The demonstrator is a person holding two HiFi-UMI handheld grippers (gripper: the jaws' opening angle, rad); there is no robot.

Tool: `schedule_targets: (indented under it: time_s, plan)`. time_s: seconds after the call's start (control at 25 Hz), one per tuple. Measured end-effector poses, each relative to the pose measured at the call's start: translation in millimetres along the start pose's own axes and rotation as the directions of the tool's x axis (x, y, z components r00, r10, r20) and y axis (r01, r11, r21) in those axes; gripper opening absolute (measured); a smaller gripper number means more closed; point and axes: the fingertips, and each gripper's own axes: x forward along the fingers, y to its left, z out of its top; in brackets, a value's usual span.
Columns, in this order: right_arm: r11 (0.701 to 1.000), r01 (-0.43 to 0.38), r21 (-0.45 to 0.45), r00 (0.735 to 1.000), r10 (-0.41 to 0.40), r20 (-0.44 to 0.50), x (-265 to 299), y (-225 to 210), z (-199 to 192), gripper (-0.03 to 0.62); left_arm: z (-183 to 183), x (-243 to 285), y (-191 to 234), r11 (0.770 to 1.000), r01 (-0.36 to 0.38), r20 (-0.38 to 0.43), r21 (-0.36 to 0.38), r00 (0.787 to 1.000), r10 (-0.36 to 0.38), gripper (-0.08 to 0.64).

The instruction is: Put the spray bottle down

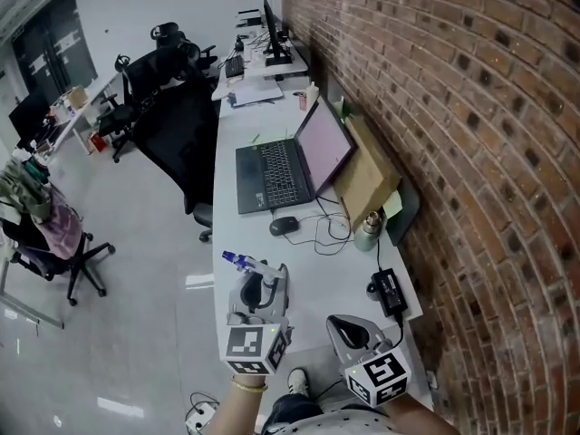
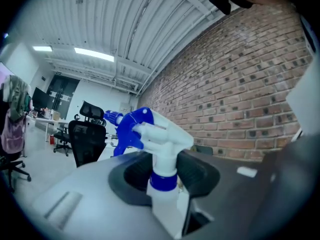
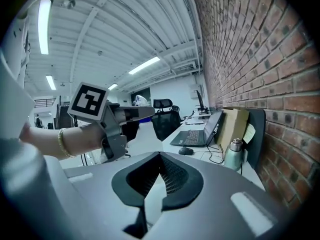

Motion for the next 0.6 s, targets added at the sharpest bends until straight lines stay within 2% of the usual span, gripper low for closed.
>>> schedule_targets:
  time_s: [0.28,0.44,0.6]
  plan:
    - [1.000,0.009,0.016,0.999,-0.008,-0.040,39.5,-3.9,0.2,-0.002,-28.3,46.6,19.0,0.998,0.052,-0.038,0.031,0.998,-0.051,0.137]
    - [1.000,0.015,0.021,0.999,-0.014,-0.050,48.1,-4.3,0.2,-0.002,-39.7,52.4,25.2,0.999,0.051,-0.053,0.008,0.997,-0.050,0.137]
    - [1.000,0.021,0.023,0.998,-0.020,-0.061,50.2,-3.9,-3.1,-0.002,-41.7,51.7,27.9,0.999,0.048,-0.053,0.019,0.998,-0.047,0.138]
